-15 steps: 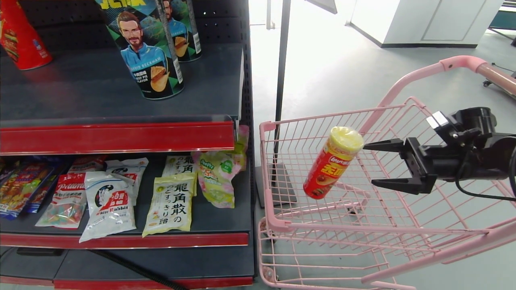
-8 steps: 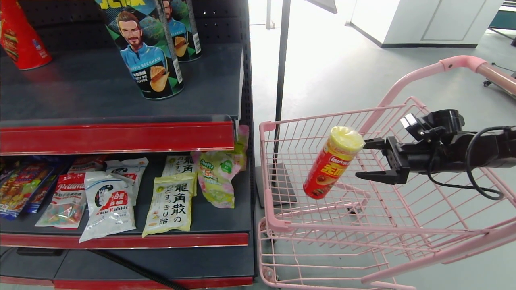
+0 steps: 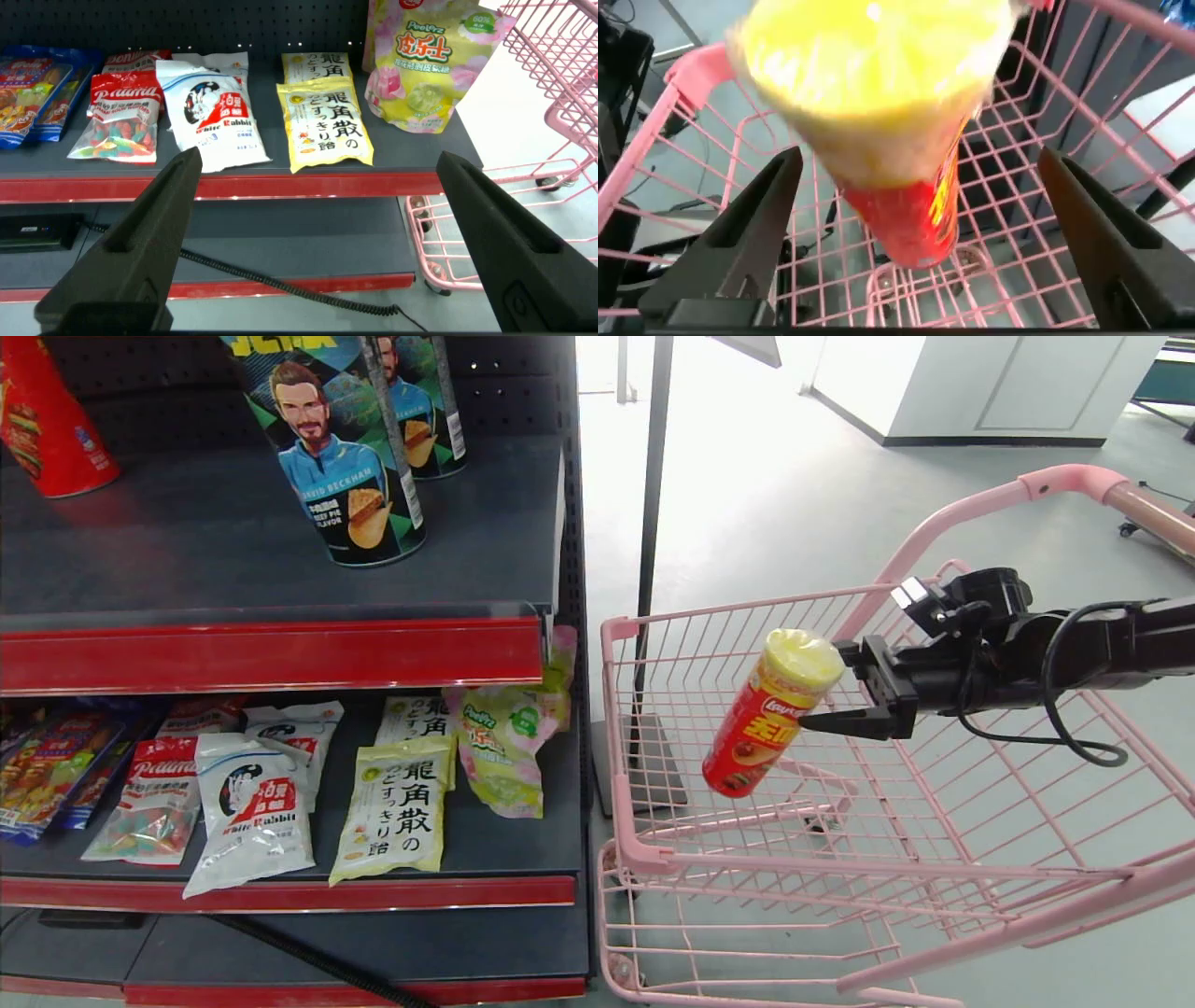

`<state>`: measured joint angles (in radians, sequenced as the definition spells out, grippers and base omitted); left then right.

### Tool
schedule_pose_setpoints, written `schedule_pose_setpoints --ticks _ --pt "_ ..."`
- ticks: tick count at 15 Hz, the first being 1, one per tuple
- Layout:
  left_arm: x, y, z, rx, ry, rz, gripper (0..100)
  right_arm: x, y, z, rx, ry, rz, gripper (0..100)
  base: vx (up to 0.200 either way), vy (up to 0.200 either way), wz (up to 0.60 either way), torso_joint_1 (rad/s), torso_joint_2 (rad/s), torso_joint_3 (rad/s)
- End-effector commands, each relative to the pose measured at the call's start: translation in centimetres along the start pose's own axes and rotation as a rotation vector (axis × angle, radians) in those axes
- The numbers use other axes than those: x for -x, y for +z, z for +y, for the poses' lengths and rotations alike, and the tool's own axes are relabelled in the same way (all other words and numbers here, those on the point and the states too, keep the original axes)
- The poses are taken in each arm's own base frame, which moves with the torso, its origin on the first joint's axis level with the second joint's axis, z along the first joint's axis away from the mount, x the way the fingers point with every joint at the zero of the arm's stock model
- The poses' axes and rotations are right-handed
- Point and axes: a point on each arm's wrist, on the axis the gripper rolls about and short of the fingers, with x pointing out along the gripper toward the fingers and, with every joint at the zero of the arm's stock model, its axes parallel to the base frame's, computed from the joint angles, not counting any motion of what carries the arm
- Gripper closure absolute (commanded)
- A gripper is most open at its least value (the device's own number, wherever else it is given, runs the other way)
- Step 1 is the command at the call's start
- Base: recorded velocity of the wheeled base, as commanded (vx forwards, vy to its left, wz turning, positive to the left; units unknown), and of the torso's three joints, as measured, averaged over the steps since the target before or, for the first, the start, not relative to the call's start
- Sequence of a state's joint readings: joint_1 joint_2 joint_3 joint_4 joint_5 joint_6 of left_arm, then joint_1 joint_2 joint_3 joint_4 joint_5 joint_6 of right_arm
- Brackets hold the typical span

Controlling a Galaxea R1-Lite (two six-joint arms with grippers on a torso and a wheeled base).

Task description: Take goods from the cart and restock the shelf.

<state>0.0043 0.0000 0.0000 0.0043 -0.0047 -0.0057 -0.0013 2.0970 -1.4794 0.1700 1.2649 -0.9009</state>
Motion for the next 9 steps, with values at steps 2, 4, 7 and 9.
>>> schedule_pose_setpoints --ticks 2,4,7,9 --pt "0.0 0.0 0.0 0.000 0.000 0.002 0 -1.1 1.8 -0.4 0.047 0.019 -0.017 0 0.000 0.000 0.00 0.000 0.00 0.000" --pt "0.0 0.0 0.0 0.000 0.000 0.002 0 -1.7 1.7 -0.2 0.042 0.037 -0.018 0 0.000 0.000 0.00 0.000 0.00 0.000" --pt "0.0 0.0 0.0 0.000 0.000 0.002 0 -3.0 1.9 0.1 0.049 0.068 -0.023 0 0.000 0.000 0.00 0.000 0.00 0.000" --pt "0.0 0.0 0.0 0.000 0.000 0.002 0 -3.3 1.8 0.3 0.043 0.077 -0.022 0 0.000 0.000 0.00 0.000 0.00 0.000"
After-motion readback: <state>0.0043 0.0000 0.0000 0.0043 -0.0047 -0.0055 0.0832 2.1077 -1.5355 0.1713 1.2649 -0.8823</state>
